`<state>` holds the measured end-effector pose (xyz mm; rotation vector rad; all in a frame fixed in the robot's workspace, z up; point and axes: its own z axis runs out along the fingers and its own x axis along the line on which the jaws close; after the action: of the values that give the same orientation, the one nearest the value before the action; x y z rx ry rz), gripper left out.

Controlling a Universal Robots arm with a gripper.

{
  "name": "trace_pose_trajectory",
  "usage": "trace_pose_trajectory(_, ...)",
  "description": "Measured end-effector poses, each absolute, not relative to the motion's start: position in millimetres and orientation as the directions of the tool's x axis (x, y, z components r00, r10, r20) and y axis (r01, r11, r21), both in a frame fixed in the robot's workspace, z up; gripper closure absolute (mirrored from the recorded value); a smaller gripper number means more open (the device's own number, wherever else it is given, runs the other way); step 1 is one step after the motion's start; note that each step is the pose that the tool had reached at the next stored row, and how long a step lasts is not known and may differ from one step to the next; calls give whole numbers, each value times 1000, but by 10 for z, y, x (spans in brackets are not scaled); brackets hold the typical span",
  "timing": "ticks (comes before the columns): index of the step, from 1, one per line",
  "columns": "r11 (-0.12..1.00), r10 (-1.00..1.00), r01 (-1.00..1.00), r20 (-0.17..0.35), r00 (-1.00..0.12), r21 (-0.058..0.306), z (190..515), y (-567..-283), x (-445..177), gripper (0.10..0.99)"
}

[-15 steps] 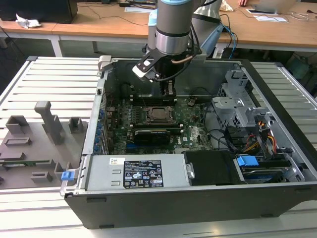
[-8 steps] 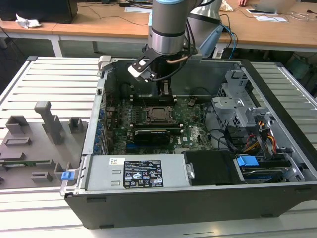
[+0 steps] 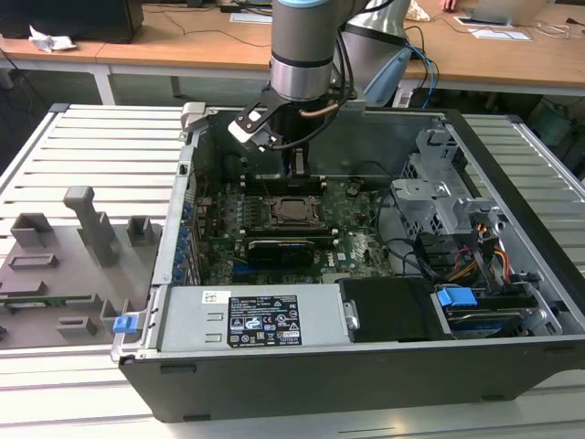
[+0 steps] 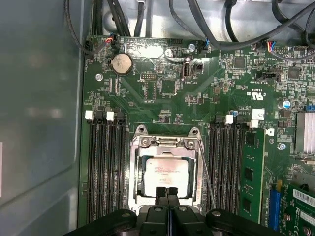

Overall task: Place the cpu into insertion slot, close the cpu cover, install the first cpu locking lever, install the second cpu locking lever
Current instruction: 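Install the first cpu locking lever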

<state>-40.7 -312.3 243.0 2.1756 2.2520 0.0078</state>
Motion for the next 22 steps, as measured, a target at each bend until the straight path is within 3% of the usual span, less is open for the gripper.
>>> trace_pose_trajectory(22, 34, 999, 999, -4, -34, 11, 2554, -3123, -407, 980)
